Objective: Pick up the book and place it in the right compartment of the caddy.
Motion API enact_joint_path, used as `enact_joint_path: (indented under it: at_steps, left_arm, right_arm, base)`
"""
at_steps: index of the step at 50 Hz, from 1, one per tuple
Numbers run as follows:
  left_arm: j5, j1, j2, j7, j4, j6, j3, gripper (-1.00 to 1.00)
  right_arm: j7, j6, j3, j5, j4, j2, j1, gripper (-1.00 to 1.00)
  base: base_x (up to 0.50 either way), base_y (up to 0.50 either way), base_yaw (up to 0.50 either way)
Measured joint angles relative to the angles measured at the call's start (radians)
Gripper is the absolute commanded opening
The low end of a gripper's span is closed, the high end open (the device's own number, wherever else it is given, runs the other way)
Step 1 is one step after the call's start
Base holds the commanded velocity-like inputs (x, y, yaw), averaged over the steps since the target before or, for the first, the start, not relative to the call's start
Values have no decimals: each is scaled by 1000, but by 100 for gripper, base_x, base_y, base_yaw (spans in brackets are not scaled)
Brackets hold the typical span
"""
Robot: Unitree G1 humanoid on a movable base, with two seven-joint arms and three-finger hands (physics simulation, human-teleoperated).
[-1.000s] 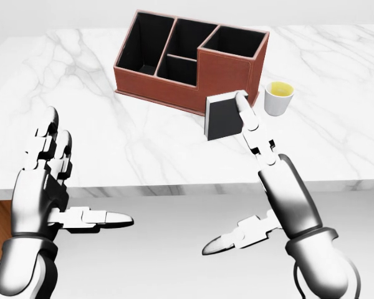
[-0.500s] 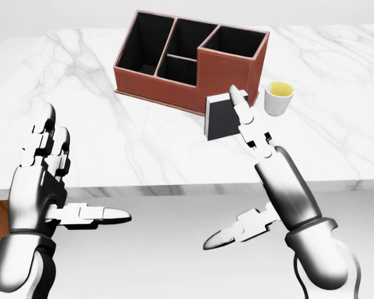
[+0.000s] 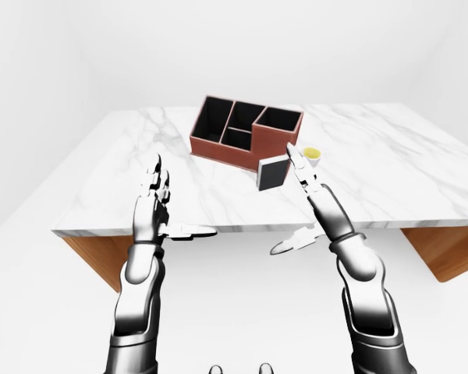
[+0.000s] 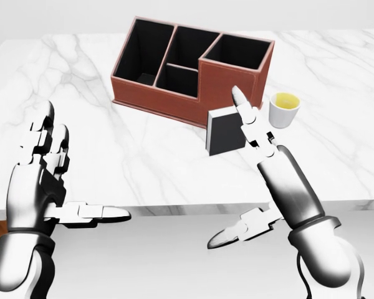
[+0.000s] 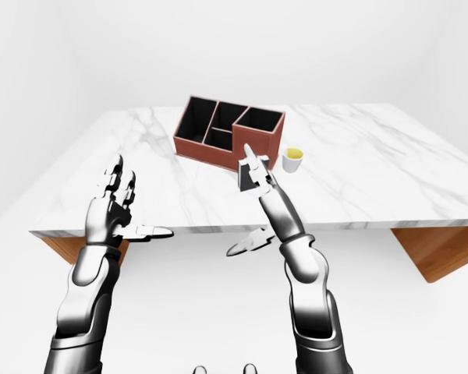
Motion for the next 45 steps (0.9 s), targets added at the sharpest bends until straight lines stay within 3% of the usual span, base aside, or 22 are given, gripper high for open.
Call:
enact_joint_path:
  at_steps: [45]
  left_arm:
    - [9, -40, 18, -9, 75, 0, 15, 100]
  right_arm:
    - [46, 0, -13, -44, -88, -14, -48, 100]
  base:
    - [26, 0, 0]
